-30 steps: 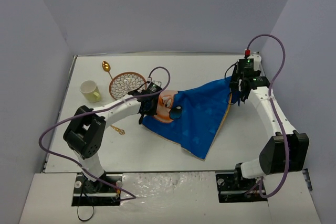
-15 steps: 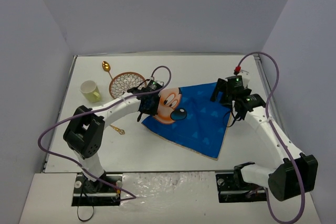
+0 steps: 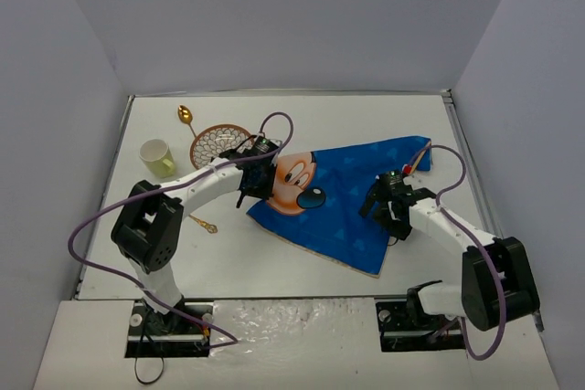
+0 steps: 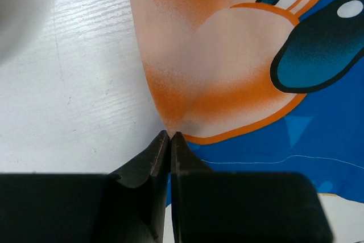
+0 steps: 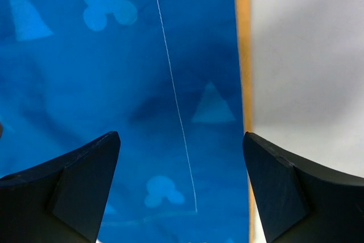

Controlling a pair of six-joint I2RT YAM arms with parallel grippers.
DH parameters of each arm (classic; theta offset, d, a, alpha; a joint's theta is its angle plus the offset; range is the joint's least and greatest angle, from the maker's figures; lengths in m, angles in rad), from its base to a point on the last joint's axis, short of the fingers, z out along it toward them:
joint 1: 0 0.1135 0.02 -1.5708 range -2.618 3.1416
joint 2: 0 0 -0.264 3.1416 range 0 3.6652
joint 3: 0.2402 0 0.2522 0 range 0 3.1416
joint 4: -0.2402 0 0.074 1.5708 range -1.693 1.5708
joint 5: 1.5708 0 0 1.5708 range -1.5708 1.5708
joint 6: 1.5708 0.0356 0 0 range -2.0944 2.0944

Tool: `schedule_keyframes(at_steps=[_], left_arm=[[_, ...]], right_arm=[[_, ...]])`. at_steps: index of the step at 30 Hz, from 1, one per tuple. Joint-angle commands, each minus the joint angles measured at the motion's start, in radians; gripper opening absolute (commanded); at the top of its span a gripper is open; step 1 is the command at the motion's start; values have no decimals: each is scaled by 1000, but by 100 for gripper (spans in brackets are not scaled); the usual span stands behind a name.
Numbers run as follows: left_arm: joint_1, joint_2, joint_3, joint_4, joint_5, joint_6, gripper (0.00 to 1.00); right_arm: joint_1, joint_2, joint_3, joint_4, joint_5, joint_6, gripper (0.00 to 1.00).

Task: Set the dinner table for one person

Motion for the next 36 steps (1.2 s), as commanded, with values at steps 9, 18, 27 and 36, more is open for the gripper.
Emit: schedule_keyframes(at_steps=[9, 18, 27, 36], left_arm=[[78, 56, 58, 73, 53, -95, 0], [99, 119, 162, 94, 68, -144, 0], [101, 111, 167, 110, 58, -145, 0], [99, 105, 159, 116, 65, -151, 0]], right_arm=[[-95, 348, 166, 260, -36, -49, 82], [-121, 375, 365, 134, 68, -160, 84], [-98, 161, 96, 48, 99, -44, 91], [-23, 197, 20, 56, 71, 38, 89]])
